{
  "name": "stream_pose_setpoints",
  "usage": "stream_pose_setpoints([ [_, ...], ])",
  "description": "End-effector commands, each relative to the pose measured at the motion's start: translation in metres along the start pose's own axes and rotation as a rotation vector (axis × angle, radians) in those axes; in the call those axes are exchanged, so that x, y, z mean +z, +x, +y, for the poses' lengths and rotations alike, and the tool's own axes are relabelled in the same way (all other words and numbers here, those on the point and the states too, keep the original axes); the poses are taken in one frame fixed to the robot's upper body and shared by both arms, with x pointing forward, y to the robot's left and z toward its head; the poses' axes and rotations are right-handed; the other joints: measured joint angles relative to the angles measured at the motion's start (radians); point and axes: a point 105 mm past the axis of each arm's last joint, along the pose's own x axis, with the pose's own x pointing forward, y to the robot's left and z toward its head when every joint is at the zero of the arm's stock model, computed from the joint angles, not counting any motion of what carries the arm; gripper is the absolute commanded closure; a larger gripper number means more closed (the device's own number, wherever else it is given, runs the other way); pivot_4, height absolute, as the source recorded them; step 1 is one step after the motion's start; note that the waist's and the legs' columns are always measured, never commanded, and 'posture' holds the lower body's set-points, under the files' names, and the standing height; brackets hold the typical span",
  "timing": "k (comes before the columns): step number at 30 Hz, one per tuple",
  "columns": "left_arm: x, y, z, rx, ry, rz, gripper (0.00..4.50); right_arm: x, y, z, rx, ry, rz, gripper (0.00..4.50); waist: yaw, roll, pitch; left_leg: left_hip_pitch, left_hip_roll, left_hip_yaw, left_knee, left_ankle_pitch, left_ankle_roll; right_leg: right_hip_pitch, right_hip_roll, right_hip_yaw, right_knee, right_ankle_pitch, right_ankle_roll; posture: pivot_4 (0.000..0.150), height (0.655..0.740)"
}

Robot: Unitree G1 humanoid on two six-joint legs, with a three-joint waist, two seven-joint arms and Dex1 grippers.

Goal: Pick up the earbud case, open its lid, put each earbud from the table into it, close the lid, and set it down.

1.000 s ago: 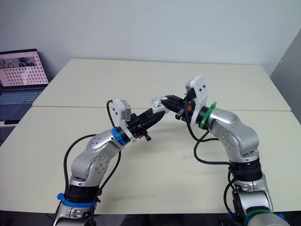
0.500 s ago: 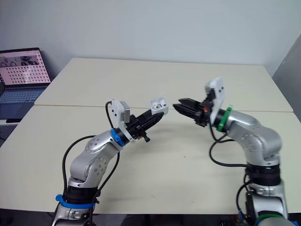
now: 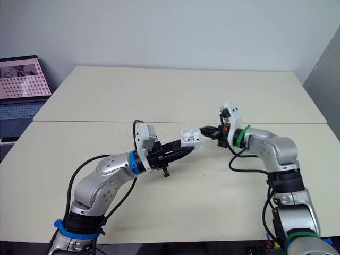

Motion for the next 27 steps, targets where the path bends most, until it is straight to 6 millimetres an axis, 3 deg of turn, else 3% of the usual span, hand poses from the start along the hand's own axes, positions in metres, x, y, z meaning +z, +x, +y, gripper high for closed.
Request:
stream_pose_setpoints([
  [1,0.006,0.001,-0.005,-0.011,0.030,-0.006,3.74,0.021,-0.008,0.034,0.197,0.017,-0.040,4.46,0.003,0.000,0.000,-0.002,0.000,0.000,0.000,0.000,0.000,-0.001,0.000,0.000,0.000,0.000,0.000,0.150,0.7400],
  [5,0.007,0.001,-0.001,0.017,0.014,-0.022,3.74,0.013,-0.018,0.048,0.268,0.010,0.024,4.46,0.014,0.000,0.000,-0.007,0.000,-0.002,0.001,0.000,0.000,-0.005,-0.001,-0.002,0.000,0.000,0.000,0.150,0.7400],
  [10,0.008,0.001,0.001,0.026,0.007,-0.028,3.74,-0.001,-0.024,0.048,0.234,-0.043,0.072,4.46,0.012,0.000,0.000,-0.008,-0.001,-0.002,0.002,0.000,0.000,-0.005,-0.001,-0.003,-0.001,0.000,0.000,0.150,0.7400],
  [15,0.000,-0.001,0.003,0.044,-0.090,0.024,3.74,0.023,-0.037,0.038,0.113,-0.218,-0.079,4.46,0.011,0.000,0.000,-0.008,0.000,-0.002,0.002,0.000,0.000,-0.005,0.000,-0.002,-0.001,0.000,0.000,0.150,0.7400],
  [18,-0.005,-0.002,0.006,0.071,-0.237,0.038,3.74,0.028,-0.052,0.037,0.079,-0.302,-0.118,3.91,0.011,0.000,0.000,-0.008,-0.001,-0.002,0.002,0.000,0.000,-0.005,0.000,-0.002,-0.001,0.000,0.001,0.150,0.7400],
  [22,-0.018,0.003,0.015,0.147,-0.462,0.094,3.74,-0.018,-0.075,0.029,0.041,-0.536,0.067,2.50,0.026,0.000,0.000,-0.010,-0.001,-0.004,0.002,0.000,0.000,-0.004,-0.001,-0.004,-0.004,0.001,0.002,0.150,0.7400],
  [27,-0.038,0.012,0.033,0.288,-0.713,0.144,3.74,-0.053,-0.086,0.022,-0.004,-0.571,0.128,0.60,0.022,-0.001,0.000,-0.009,-0.001,-0.002,0.004,0.000,0.000,-0.004,-0.001,-0.002,-0.005,0.002,0.004,0.150,0.7400],
])
